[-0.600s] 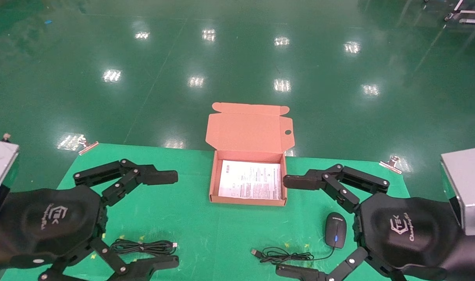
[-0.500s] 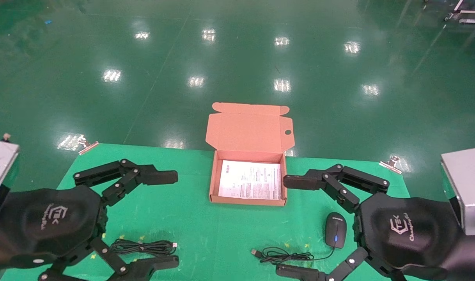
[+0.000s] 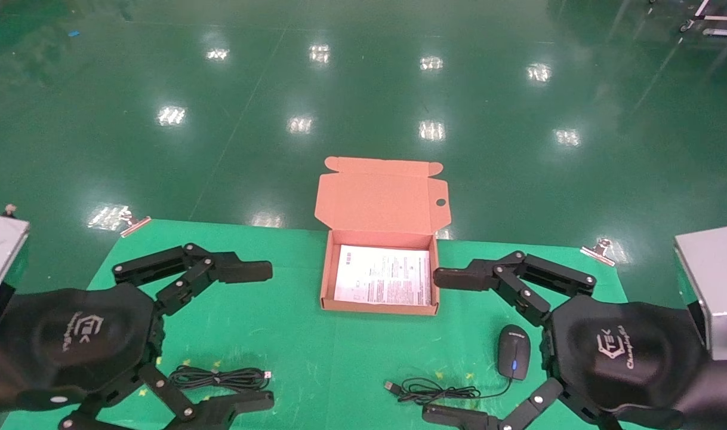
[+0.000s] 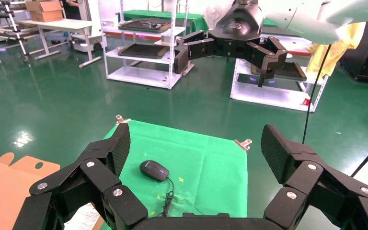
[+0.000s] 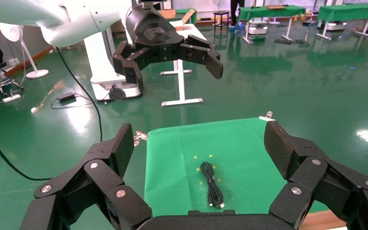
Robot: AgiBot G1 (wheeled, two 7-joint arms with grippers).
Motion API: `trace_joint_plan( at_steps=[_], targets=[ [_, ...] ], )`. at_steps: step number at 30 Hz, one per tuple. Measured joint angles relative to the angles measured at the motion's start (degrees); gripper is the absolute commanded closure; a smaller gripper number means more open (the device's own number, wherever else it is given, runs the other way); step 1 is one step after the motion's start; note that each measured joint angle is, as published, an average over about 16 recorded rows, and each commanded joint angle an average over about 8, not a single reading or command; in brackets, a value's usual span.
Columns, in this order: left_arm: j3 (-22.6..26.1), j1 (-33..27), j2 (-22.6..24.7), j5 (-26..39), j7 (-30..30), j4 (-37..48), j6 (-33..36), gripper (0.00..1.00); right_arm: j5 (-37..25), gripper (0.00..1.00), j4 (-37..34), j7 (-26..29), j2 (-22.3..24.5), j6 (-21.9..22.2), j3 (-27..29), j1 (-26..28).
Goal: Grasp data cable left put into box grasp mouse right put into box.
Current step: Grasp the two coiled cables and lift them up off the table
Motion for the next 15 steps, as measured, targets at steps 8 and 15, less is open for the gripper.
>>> trace_joint_plan(
  at_steps=[8,15],
  targets=[
    [1.57,-1.37,-0.25,3.39,-0.55,0.14,0.63,0.0,-2.95,0.0,0.37,-1.32,-0.36,0.12,-0.81,1.32],
    [5.32,-5.36,0.34,11.45,-1.32,0.71,2.01,0.0,-10.76,0.0,1.22,-4.48,-1.39,-0.26,-3.21,5.35]
  ],
)
